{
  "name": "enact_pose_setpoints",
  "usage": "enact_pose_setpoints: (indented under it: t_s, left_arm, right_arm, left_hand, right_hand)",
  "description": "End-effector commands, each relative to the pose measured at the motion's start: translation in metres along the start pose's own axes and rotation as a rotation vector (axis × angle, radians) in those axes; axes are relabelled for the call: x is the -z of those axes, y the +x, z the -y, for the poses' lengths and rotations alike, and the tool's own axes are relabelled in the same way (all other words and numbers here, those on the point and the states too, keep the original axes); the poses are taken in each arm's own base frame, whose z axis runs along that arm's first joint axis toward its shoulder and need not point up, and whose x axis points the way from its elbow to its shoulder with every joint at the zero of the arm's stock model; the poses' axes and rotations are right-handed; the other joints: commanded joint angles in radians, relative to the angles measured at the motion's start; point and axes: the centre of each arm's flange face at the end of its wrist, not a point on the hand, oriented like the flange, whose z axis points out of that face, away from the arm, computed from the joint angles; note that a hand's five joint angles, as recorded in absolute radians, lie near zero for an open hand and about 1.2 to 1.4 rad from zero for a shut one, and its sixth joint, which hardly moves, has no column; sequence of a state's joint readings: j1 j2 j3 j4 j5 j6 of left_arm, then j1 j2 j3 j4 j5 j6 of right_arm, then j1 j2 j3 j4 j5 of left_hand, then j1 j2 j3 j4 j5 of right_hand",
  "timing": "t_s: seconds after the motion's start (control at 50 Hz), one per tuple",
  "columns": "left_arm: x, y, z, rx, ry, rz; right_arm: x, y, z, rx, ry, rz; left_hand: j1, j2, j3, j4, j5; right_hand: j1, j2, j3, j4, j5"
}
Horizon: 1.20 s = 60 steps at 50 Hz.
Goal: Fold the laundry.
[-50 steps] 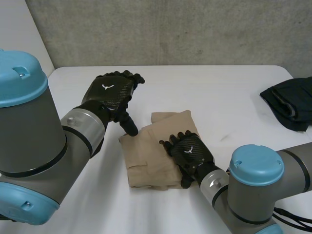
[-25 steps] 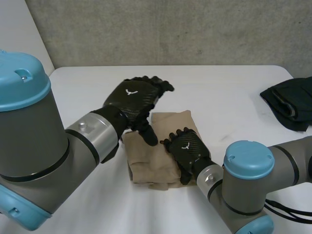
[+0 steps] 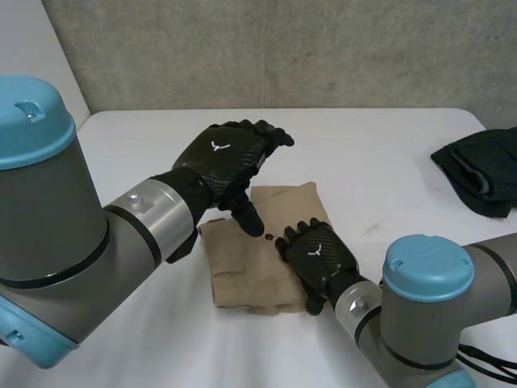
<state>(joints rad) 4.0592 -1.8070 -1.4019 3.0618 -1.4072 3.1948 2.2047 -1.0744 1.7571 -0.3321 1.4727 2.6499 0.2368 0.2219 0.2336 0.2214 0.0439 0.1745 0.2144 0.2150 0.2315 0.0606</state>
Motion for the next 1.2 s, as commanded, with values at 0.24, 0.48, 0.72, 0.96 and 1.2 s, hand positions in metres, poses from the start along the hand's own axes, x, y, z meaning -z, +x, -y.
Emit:
enact_pose_setpoints:
  t_s: [0.24, 0.48, 0.72, 0.96, 1.2]
  left_arm:
    - [-0.001, -0.003, -0.003, 0.007, -0.010, 0.009]
    - [-0.001, -0.004, -0.005, 0.010, -0.016, 0.012]
    - [0.000, -0.005, -0.005, 0.010, -0.017, 0.015]
    - [0.000, -0.005, -0.005, 0.010, -0.017, 0.015]
    - [0.000, -0.007, -0.007, 0.014, -0.023, 0.021]
  right_arm:
    - [-0.013, 0.002, -0.002, 0.011, 0.027, -0.023]
    - [-0.028, 0.005, -0.003, 0.017, 0.044, -0.040]
    - [-0.045, 0.011, 0.004, 0.020, 0.076, -0.066]
    - [-0.056, 0.022, 0.013, 0.024, 0.105, -0.087]
    - [-0.053, 0.095, -0.018, 0.072, 0.003, -0.155]
  left_hand:
    - [-0.038, -0.023, -0.035, -0.023, -0.020]
    - [-0.038, -0.023, -0.035, -0.023, -0.020]
    - [-0.038, -0.023, -0.035, -0.023, -0.020]
    - [-0.038, -0.023, -0.035, -0.023, -0.020]
    - [-0.038, -0.023, -0.035, -0.023, -0.020]
  right_hand:
    - [0.101, 0.061, 0.061, 0.044, 0.040]
    - [0.213, 0.173, 0.172, 0.156, 0.152]
    - [0.691, 0.651, 0.651, 0.634, 0.630]
    - [1.105, 1.065, 1.065, 1.048, 1.044]
    - [1.222, 1.182, 1.181, 1.165, 1.161]
